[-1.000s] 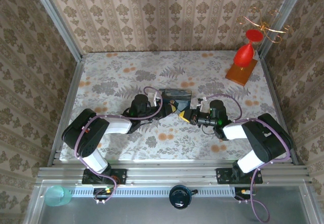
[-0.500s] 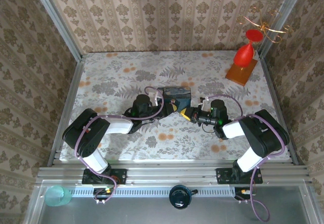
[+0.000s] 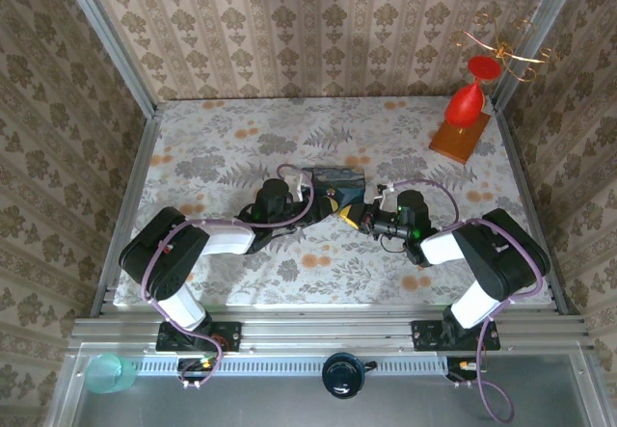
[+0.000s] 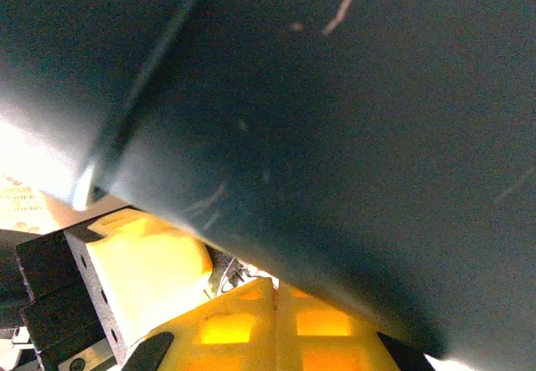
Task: Unlock the padlock with the key
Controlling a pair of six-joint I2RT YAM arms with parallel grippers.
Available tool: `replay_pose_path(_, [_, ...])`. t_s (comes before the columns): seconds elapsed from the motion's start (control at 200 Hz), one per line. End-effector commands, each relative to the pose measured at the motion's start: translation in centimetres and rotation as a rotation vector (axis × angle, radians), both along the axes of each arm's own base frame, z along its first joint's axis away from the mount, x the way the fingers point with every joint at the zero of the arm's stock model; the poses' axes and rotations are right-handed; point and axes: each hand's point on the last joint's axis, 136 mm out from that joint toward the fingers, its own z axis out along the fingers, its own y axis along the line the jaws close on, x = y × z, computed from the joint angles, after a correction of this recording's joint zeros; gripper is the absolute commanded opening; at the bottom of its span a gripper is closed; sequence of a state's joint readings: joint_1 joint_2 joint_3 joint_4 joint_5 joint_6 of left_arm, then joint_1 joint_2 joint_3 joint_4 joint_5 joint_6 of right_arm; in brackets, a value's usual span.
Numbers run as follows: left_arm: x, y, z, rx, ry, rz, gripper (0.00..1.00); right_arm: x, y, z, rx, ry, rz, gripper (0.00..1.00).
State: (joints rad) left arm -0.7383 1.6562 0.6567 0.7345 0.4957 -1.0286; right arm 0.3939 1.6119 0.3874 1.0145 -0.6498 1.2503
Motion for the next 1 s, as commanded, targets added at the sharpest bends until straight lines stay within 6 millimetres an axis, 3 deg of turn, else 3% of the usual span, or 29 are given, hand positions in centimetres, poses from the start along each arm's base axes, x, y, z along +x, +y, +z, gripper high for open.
replay_pose_path(0.0, [-2.2,-2.5,3.0,-0.067,-0.090,-0.142,0.00,1.3,1.0,3.5,0.039,-0.154,0.003,0.00])
replay_pose_path(0.175, [-1.9,-2.3,2.5,-0.015,-0.090,-0.120,0.00,1.4,0.9,3.0,0.017,-0.153,-0.005,0.00])
replay_pose_path(0.31, [-0.9,-0.1,1.0,0.150,-0.064,-0.005,0.00,0.9,0.2,1.8,-0.138,-0.189,0.015,0.30])
replay_pose_path(0.43, [-0.4,1.4,0.5,0.253,-0.049,0.053,0.00,0.2,-0.4,1.2,-0.375,-0.295,0.065,0.40])
replay_pose_path(0.71, [0.4,2.1,1.0,0.245,-0.003,0.112,0.00,-2.4,-0.5,2.4,-0.688,-0.634,0.152,0.41])
replay_pose_path(0.845, [0.6,2.5,1.5,0.239,0.003,0.142,0.00,-4.0,1.0,3.7,-0.768,-0.957,0.166,0.41])
replay_pose_path(0.995, [0.5,2.6,2.5,0.206,0.009,0.161,0.00,-4.9,2.4,3.5,-0.816,-1.124,0.189,0.41])
